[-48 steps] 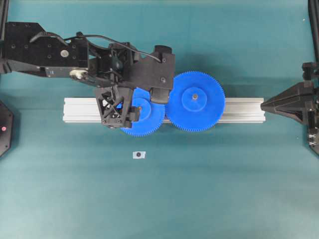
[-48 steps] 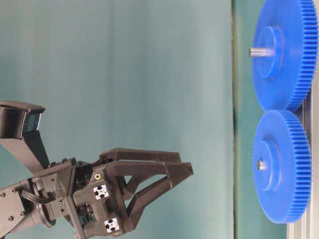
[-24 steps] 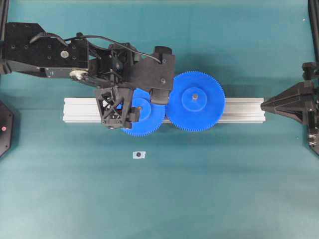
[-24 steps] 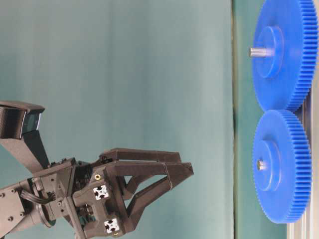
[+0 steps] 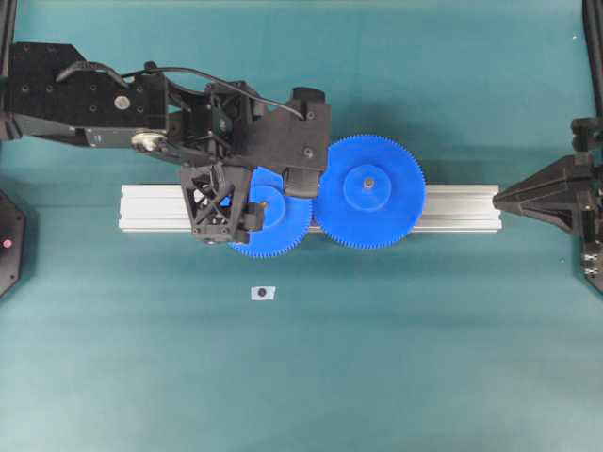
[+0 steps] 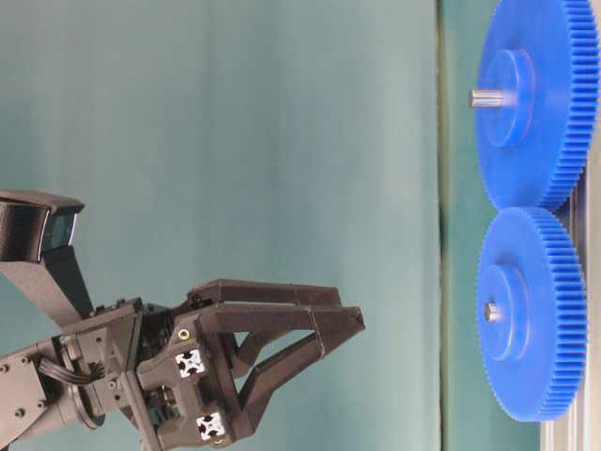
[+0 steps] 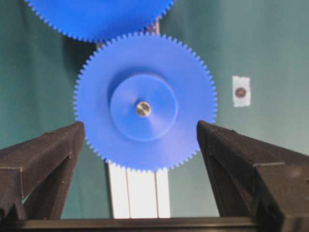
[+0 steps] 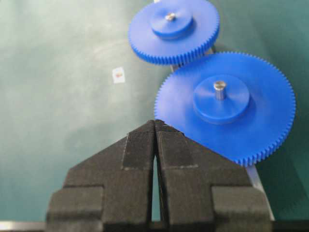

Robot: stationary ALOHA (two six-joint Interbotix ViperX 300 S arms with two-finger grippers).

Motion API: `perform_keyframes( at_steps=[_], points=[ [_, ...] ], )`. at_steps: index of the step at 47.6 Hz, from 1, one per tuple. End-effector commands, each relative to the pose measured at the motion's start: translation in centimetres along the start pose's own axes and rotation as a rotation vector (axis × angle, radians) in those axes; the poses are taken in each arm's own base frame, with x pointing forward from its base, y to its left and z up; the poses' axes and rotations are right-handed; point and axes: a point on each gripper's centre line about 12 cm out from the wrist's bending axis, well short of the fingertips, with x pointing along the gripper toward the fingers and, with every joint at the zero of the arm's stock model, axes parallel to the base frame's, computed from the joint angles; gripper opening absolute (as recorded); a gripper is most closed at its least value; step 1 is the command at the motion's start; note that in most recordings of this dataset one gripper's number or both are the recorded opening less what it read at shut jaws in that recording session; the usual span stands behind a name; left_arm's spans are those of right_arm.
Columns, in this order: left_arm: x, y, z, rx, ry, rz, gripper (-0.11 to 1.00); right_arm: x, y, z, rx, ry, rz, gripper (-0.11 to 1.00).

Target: Insert the small gear onto the shaft.

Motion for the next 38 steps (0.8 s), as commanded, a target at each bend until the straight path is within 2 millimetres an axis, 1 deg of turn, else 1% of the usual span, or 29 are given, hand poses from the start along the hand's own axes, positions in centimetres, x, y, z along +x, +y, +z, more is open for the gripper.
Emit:
perform_keyframes(
  at_steps=[1,19,28,38],
  points=[
    [-1.73,0.05,0.59,0.003,-0.048,0.010,0.90,0.05,0.08,0.39,0.011,-0.011,0.001,0.03],
    [-1.66,-0.01,0.60,0.004,-0.047,0.009,0.90,0.05,0.08,0.40,0.011,-0.012,0.002,0.03],
    [-1.34,-0.48,0.60,0.009,-0.036,0.000,0.90,0.02,0.09,0.42,0.011,-0.014,0.002,0.03],
    [-1.67,-0.65,0.63,-0.025,-0.042,-0.001,0.90,0.05,0.08,0.40,0.011,-0.012,0.002,0.03]
  ],
)
